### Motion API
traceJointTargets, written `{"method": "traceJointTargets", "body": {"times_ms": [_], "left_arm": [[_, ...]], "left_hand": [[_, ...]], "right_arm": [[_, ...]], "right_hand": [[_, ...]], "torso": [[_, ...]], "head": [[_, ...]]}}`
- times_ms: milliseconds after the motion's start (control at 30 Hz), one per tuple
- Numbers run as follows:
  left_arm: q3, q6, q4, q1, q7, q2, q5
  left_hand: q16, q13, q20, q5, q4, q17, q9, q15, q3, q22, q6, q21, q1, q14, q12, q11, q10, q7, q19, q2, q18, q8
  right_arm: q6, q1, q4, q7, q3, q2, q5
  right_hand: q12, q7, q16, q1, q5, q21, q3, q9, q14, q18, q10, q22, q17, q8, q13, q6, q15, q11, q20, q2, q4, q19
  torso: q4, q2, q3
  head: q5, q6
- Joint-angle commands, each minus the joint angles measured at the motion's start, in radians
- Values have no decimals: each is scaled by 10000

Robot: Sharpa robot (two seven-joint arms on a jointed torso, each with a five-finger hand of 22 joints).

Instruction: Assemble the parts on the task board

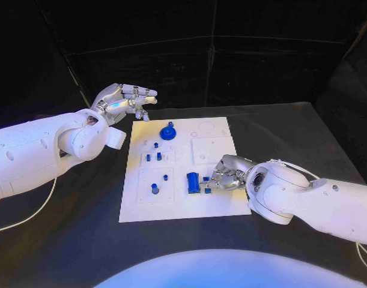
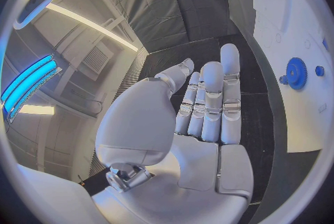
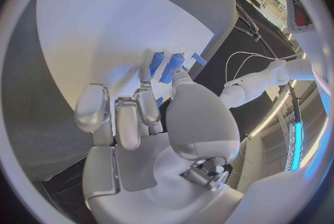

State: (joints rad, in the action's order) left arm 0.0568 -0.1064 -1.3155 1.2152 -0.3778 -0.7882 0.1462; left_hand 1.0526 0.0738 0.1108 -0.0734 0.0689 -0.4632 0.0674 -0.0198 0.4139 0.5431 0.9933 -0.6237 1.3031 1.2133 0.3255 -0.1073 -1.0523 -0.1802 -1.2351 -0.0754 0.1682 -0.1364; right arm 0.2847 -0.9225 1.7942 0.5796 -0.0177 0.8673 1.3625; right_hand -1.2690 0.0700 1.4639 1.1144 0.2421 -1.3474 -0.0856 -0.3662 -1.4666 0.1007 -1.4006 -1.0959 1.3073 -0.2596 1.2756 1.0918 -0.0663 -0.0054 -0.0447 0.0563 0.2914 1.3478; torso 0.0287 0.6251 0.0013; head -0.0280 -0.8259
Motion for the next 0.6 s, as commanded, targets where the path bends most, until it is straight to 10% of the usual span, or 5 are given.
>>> {"method": "traceJointTargets", "body": {"times_ms": [33,500,600], "left_arm": [[-6,110,3,14,-47,9,-34],[-3,109,24,7,-44,24,-34],[-3,110,25,5,-45,24,-34]], "left_hand": [[33,-10,53,-14,11,10,-3,6,-16,-10,-40,35,-42,-55,31,-1,80,-30,33,95,143,-44],[24,-11,54,-14,4,37,-3,5,-18,-12,-44,38,-49,-66,36,-5,86,-34,33,99,143,-44],[24,-11,54,-14,4,37,-3,5,-18,-12,-44,38,-49,-66,36,-5,86,-34,33,99,143,-44]], "right_arm": [[201,-10,93,-129,-3,66,68],[372,-10,133,-225,-3,272,197],[261,-11,132,-353,-4,333,272]], "right_hand": [[-44,-37,25,-3,180,-6,-104,-36,-675,-89,-35,-49,712,-51,23,-50,-61,-25,44,-170,-22,33],[-58,-47,29,218,533,-7,-268,-97,-677,-90,-52,-56,723,-67,46,-69,-72,-37,59,-284,-71,39],[-19,-40,6,1187,553,20,-189,-134,-668,-82,-22,-18,691,-61,23,-124,-83,-41,67,-151,-619,13]], "torso": [[6,-4,3],[-5,-14,-7],[-7,-10,-6]], "head": [[0,-3],[-42,48],[-50,63]]}}
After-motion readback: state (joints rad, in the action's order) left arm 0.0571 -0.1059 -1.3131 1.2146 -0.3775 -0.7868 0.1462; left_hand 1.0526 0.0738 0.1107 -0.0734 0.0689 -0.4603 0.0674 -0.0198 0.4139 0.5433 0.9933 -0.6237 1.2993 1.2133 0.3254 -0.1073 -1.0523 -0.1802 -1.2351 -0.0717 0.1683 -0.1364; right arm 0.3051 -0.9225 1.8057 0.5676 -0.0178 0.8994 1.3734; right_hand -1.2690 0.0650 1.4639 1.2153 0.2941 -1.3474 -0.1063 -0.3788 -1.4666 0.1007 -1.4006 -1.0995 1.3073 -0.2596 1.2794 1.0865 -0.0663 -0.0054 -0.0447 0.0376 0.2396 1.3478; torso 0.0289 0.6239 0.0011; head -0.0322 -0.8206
